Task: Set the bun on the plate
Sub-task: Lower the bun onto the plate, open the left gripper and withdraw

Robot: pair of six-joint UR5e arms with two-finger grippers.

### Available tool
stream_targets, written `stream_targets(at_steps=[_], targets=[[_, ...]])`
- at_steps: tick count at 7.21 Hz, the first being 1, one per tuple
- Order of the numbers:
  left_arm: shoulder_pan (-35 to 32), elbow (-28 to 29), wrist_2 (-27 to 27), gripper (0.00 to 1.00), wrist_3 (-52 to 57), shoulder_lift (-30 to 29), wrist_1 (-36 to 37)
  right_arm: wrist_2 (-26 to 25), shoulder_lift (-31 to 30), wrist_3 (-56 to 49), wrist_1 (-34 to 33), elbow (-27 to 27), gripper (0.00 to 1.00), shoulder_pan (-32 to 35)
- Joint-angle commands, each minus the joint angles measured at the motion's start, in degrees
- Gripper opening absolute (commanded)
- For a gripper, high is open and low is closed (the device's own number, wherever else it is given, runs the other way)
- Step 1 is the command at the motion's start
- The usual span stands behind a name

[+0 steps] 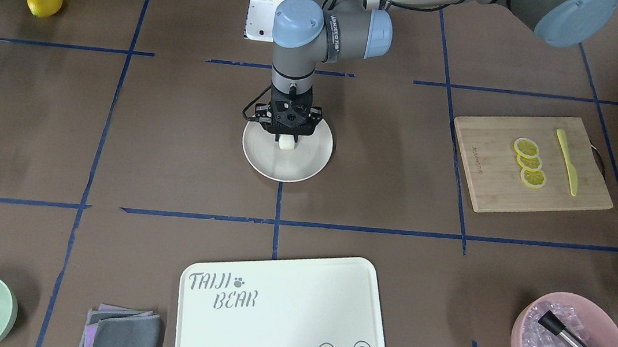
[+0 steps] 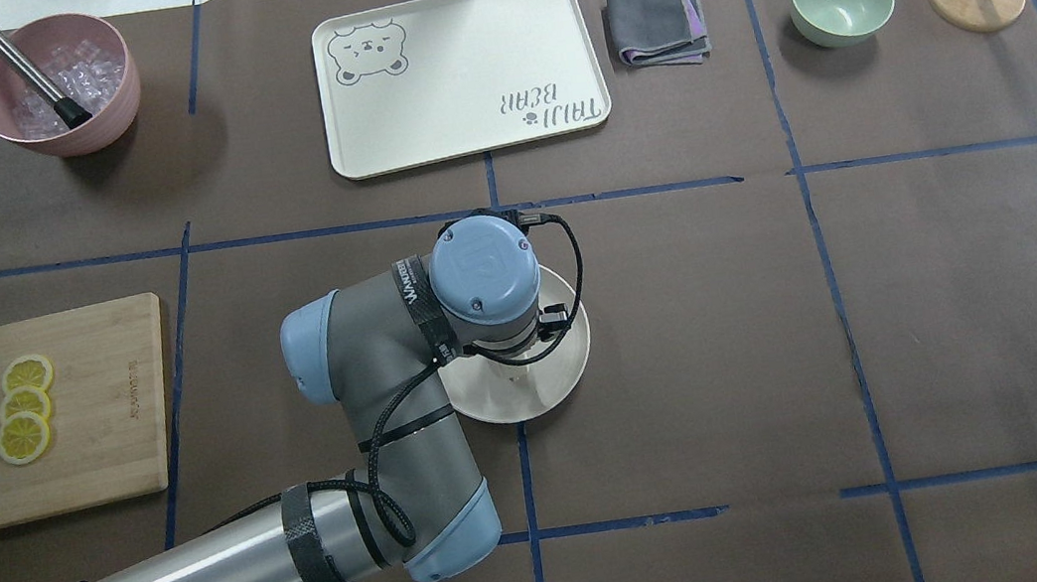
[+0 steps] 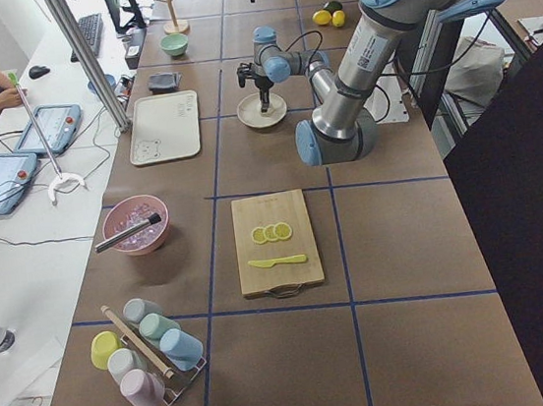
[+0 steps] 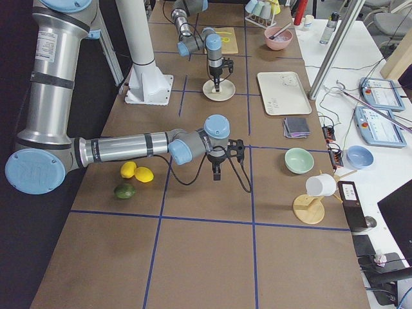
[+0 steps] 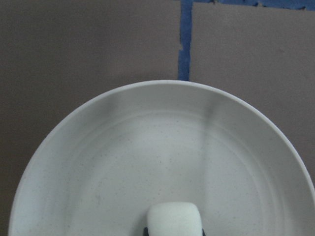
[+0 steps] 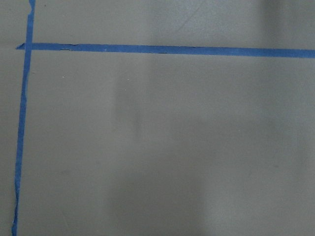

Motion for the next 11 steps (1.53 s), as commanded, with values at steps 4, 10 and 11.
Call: stream_targets(at_steps=[4, 10, 11], targets=[[-1.39, -11.20, -0.26, 1.00, 0.02, 3.40, 4.09, -0.09, 0.37, 0.04, -0.08, -0.15, 1.00, 0.00], [-23.60, -42.37, -15.98, 0.99, 40.10, 38.51, 14.67, 0.00, 1.24, -26.44, -14.01, -2.70, 1.00, 11.75], [-29.90, -42.48, -20.35, 0.99, 48.97, 42.76, 14.58, -0.35, 1.42, -31.46, -17.54, -2.78, 1.00, 13.17]])
